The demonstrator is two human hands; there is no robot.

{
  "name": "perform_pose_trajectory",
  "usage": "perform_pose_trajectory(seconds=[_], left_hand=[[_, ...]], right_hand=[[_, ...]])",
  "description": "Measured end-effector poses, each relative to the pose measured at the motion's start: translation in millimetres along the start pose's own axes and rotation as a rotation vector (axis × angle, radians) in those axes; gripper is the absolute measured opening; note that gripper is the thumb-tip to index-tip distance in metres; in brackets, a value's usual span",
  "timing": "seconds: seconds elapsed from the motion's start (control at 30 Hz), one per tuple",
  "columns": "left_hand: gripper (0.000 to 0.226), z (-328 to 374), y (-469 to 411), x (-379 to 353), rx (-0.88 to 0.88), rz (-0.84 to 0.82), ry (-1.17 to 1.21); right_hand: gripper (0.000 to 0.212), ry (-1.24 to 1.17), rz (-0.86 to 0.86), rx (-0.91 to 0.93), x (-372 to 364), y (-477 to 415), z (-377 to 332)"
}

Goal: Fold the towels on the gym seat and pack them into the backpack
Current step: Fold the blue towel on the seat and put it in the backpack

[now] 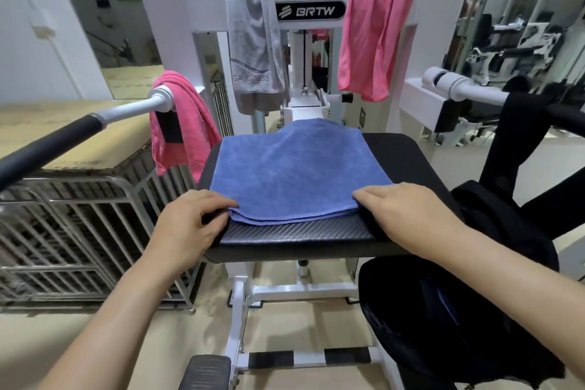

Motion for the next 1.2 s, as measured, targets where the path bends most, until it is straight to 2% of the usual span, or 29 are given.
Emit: perform_pose_trajectory(seconds=[0.07,0.17,0.27,0.37,0.43,0.53,0.63,0.67,0.73,0.8,0.87,0.97,1.0,1.07,1.2], left_hand=[[0.030,-7,2,4,0.059,0.054,0.085],[0.041,-14,9,12,0.145,0.073,0.148],[0.049,-9,18,15,0.118,0.041,0.122],[0.037,7,29,20,0.034,-0.026,0.108],[0.036,18,42,24,0.043,-0.088,0.181],[0.024,26,56,19,0.154,-0.264,0.378],[0.015,34,57,13,0.146,-0.390,0.457],[0.016,31,53,11,0.158,-0.387,0.472],[0.025,21,38,10,0.190,-0.307,0.472],[0.025,12,18,11,0.214,-0.181,0.471],[0.027,3,-4,11,0.279,-0.049,0.517],[0.032,-16,-34,-6,0.505,0.062,0.697],[0.031,-24,-44,-12,0.566,0.095,0.704],[0.031,-41,-66,-25,0.618,0.148,0.622],[0.029,-56,-106,-42,0.527,0.205,0.362]], right_hand=[[0.031,0.137,-0.020,0.038,1,-1,-5],[0.035,0.175,0.045,0.052,8,-5,-8],[0.026,0.179,0.107,0.043,17,0,-9],[0.007,0.087,0.235,0.043,38,24,-19],[0.013,0.040,0.298,0.010,55,45,-25],[0.015,0.047,0.204,-0.054,63,67,-33],[0.009,-0.020,0.070,-0.123,57,71,-27],[0.016,-0.129,0.005,-0.196,55,71,-19],[0.021,-0.503,-0.084,-0.386,51,65,2],[0.019,-0.904,-0.070,-0.549,50,52,25],[0.008,-1.214,-0.073,-0.691,38,37,47],[0.020,-1.492,-0.016,-0.915,10,12,72],[0.020,-1.483,0.031,-0.962,1,2,81],[0.019,-1.315,0.102,-0.994,-17,-22,97],[0.025,-0.740,0.117,-0.916,-43,-64,126]])
Point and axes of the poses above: each hand's wrist, its own y-axis away from the middle knuckle, its own x-axis out of the back of the hand, z = x × y, the point moved 10 cm from there along -y, towards the middle knuckle, and after that the axes turned 12 degrees about z, right-handed, at the moved point
